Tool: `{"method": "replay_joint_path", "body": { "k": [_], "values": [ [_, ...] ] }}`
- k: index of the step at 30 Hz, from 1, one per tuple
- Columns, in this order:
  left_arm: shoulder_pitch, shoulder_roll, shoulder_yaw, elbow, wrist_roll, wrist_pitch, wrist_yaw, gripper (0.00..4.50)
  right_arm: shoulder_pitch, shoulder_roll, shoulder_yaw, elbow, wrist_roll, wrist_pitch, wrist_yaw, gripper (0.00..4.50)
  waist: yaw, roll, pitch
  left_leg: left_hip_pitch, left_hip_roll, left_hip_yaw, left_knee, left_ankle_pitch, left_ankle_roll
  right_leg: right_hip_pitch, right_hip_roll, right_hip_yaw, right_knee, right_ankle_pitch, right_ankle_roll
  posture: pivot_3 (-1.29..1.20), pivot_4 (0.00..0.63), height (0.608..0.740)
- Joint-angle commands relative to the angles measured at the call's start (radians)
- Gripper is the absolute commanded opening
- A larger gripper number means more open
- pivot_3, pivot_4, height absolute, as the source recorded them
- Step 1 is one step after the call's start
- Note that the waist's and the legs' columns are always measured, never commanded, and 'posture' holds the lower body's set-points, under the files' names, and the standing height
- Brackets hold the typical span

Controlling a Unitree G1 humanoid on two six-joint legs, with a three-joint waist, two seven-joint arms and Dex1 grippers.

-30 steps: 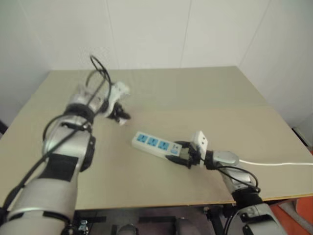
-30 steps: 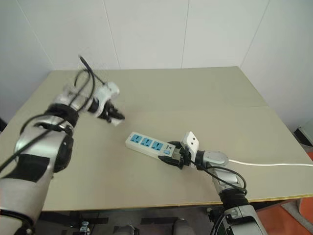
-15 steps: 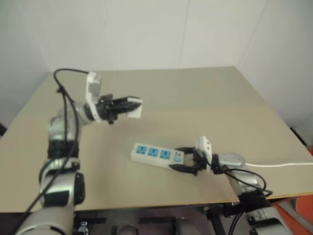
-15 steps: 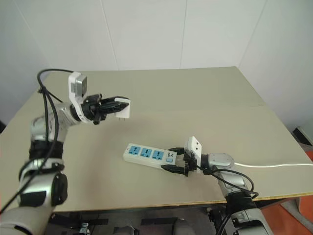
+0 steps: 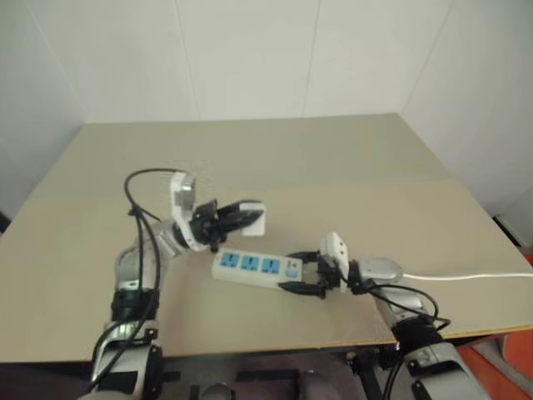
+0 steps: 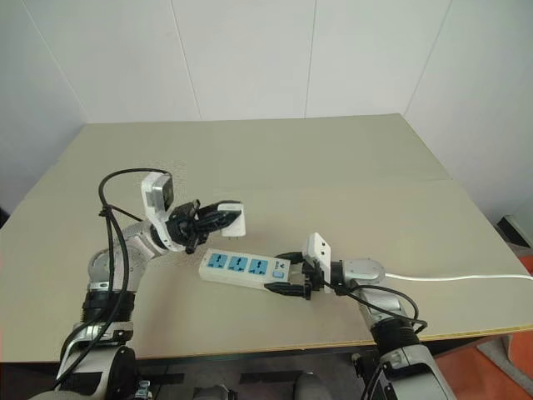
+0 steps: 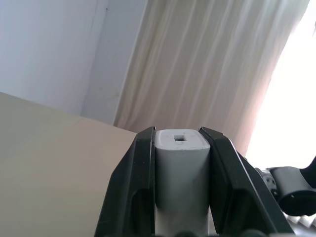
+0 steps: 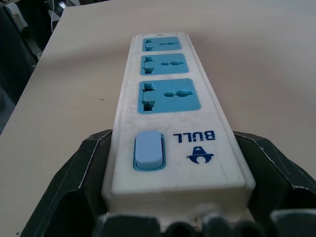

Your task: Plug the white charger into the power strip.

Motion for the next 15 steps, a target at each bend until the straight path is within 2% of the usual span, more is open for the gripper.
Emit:
{"method": "replay_joint_path", "body": {
  "k": [1,9,15],
  "values": [
    [-0.015,0.016,-0.049,0.065,0.023,-0.091,-0.104,1.02,-0.021,0.01,0.023,0.016,-0.008,-0.02,0.03,3.4,0.001,0.0,0.0,0.0,0.0,0.0,0.0,0.0,0.0,0.0,0.0,0.0,0.0,0.0,0.0,0.0,0.15,0.74],
    [-0.118,0.032,-0.135,0.347,0.087,-0.254,-0.195,1.02,-0.034,0.011,0.032,0.01,0.008,0.009,0.08,3.4,-0.001,0.0,0.0,0.0,0.0,0.0,0.0,0.0,0.0,0.0,0.001,0.0,0.0,0.0,0.0,0.0,0.15,0.74],
    [-0.122,0.03,-0.186,0.395,0.056,-0.296,-0.195,1.02,-0.025,0.008,0.031,-0.003,0.005,0.016,0.079,3.4,0.0,0.0,0.0,-0.001,0.0,0.0,0.0,0.0,0.001,0.0,0.0,0.0,0.0,0.0,0.0,0.0,0.15,0.74]
  ]
}}
